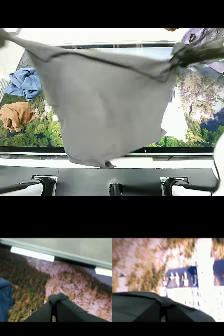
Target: Fold the clothes and pants, and hang the long-sleeved shirts on hangers.
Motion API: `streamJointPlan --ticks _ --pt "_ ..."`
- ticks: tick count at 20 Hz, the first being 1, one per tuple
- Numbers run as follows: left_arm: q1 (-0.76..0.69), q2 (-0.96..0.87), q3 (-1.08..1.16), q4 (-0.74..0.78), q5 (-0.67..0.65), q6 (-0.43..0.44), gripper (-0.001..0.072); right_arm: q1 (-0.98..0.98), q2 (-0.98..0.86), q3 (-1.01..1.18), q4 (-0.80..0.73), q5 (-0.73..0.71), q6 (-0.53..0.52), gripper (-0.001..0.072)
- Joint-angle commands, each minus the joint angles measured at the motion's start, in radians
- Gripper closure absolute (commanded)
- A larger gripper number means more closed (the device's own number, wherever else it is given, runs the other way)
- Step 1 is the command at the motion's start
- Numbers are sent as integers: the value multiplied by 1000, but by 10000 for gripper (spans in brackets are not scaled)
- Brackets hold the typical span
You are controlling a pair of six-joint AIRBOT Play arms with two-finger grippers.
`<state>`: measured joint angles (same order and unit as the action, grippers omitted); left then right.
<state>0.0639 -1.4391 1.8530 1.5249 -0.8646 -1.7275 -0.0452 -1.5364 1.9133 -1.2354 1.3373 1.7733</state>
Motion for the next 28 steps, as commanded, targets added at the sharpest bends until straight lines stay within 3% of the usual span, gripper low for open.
streamJointPlan --ticks 1,4,9,10,11,12,13,14,18,19,23,28 --pt "-53 -254 -7 -15 186 -8 689 1 -252 0 5 5 13 678" --pt "-100 -376 -7 -14 256 -70 689 1 -383 0 28 -104 86 678" --pt "-130 -454 -8 -15 185 -80 689 1 -467 0 125 -222 158 673" --pt "-129 -451 -7 -15 156 -82 685 1 -467 0 140 -230 158 622" --pt "-122 -440 -2 -15 114 -83 636 0 -462 1 151 -220 157 517" --pt "-109 -425 14 -14 55 -83 436 -4 -452 1 150 -195 153 351" --pt "-91 -407 34 -14 2 -83 276 -13 -433 1 152 -160 117 239" --pt "-66 -385 59 -14 -61 -67 253 -32 -404 1 150 -113 56 229" --pt "59 -254 87 -14 -326 224 253 -178 -254 1 145 45 -171 228" --pt "89 -232 85 -24 -405 255 254 -223 -225 1 140 110 -244 227" --pt "245 -145 -30 -248 -555 240 254 -402 -142 -156 196 209 -341 226" --pt "347 35 -368 -310 -493 239 255 -501 -55 -603 205 172 -512 222"
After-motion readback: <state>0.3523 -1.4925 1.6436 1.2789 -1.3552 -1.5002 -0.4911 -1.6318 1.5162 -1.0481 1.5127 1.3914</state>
